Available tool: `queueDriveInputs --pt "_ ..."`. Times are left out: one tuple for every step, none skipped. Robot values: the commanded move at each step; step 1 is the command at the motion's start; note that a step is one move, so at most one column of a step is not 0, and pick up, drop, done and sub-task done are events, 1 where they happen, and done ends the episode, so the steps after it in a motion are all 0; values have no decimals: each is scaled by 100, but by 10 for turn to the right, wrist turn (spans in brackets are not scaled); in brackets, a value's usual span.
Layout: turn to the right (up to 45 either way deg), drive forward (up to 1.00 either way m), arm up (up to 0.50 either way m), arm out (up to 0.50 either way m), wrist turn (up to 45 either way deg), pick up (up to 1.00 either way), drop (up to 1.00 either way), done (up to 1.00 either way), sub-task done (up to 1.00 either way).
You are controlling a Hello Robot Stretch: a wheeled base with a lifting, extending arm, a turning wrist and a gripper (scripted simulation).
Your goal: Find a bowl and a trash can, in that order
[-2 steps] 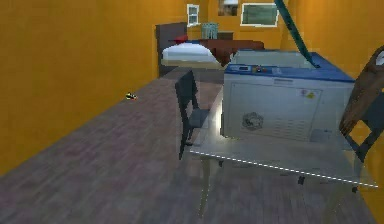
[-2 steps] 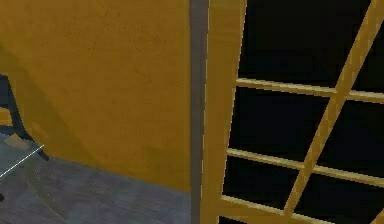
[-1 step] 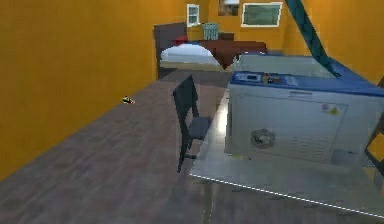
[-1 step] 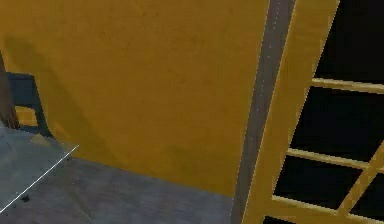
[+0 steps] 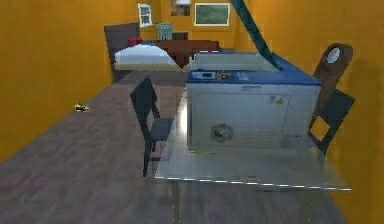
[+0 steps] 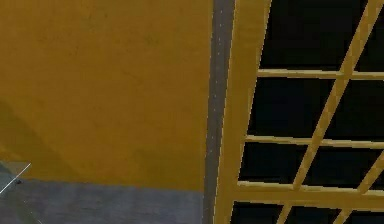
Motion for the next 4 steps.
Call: queueDriveInputs --pt "0 30 0 0 0 0 0 0 0" --pt "-420 0 0 0 0 0 0 0 0" --pt "0 100 0 0 0 0 0 0 0" --pt "0 45 0 0 0 0 0 0 0"
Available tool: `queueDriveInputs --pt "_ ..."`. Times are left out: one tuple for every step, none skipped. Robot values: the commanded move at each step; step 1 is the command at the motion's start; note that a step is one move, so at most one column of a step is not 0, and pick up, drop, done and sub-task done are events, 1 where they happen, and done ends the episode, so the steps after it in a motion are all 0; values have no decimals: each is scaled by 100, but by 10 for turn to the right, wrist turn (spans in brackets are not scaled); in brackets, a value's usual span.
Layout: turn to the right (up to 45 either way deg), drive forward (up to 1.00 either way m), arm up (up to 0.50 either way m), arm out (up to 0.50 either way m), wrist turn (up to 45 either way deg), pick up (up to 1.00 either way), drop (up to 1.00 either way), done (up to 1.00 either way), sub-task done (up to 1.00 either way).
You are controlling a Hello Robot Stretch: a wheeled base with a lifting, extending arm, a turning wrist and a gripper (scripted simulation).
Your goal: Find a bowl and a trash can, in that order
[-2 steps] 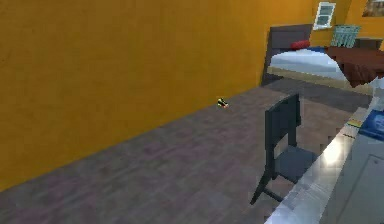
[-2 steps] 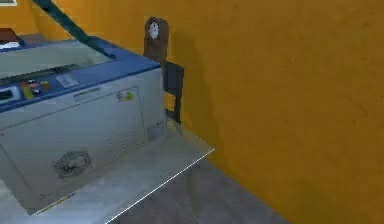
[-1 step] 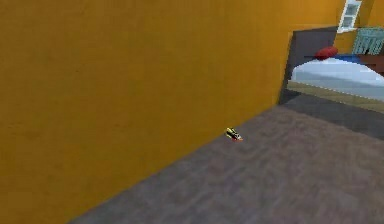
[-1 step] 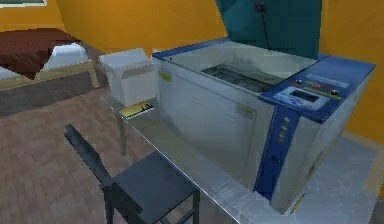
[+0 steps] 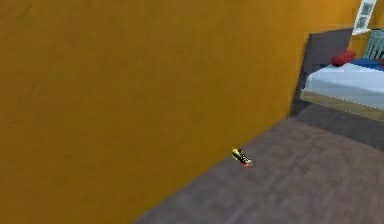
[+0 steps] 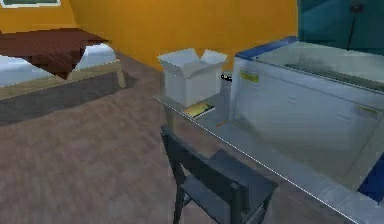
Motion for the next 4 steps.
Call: queueDriveInputs --pt "270 0 0 0 0 0 0 0 0" --pt "0 15 0 0 0 0 0 0 0" --pt "330 0 0 0 0 0 0 0 0" --pt "0 70 0 0 0 0 0 0 0"
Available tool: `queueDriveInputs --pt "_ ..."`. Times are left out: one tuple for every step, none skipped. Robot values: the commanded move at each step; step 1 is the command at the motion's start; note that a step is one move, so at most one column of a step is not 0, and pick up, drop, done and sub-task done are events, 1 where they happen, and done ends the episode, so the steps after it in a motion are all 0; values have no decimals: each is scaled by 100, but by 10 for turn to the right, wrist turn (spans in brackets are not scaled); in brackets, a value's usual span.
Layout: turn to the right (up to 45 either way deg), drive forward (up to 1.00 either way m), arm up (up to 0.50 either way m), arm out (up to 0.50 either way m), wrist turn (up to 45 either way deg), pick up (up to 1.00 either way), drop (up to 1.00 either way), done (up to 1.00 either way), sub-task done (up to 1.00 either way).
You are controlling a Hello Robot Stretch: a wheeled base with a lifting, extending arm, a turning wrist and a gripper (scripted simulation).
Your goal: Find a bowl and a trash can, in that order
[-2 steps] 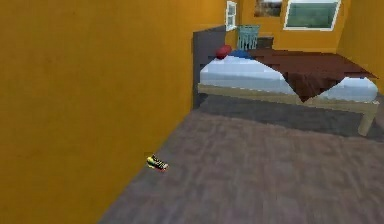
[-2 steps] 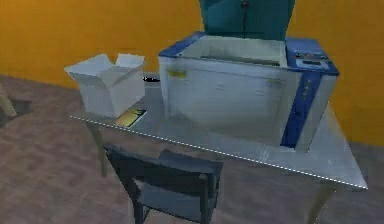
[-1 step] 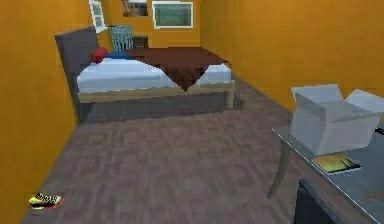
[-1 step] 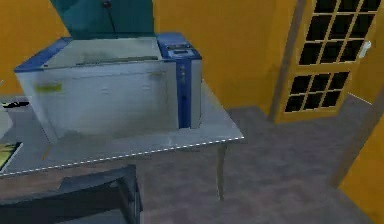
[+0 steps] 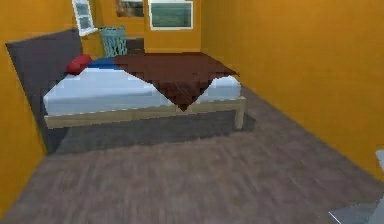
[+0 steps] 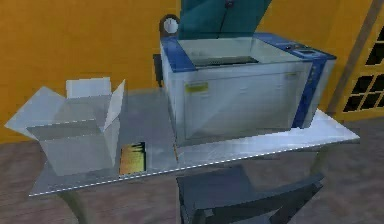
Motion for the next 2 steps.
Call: queueDriveInputs --pt "210 0 0 0 0 0 0 0 0" --pt "0 100 0 0 0 0 0 0 0"
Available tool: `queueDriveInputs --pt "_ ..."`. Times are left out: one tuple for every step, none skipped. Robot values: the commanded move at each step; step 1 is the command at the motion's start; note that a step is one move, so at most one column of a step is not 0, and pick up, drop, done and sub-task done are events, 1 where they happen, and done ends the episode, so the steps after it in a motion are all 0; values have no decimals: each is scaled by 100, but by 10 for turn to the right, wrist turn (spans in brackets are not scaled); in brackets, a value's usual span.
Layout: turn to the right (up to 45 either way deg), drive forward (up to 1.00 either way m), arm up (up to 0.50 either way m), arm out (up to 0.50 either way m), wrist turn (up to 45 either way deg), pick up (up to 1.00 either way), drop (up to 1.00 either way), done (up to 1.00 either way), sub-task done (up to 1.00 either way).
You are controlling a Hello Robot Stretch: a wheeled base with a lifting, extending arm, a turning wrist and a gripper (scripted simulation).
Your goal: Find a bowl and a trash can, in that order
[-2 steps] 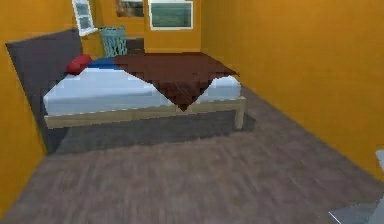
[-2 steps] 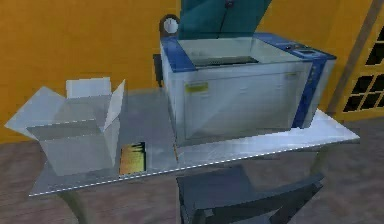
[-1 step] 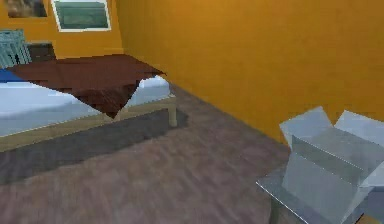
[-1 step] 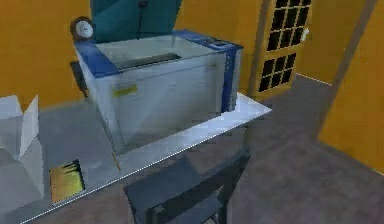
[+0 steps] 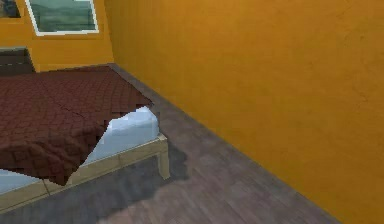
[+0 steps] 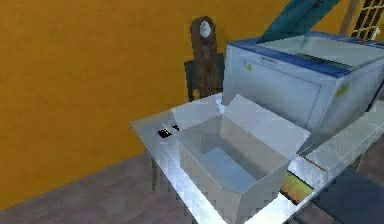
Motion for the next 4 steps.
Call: queueDriveInputs --pt "30 0 0 0 0 0 0 0 0" --pt "-450 0 0 0 0 0 0 0 0" --pt "-390 0 0 0 0 0 0 0 0" --pt "0 15 0 0 0 0 0 0 0"
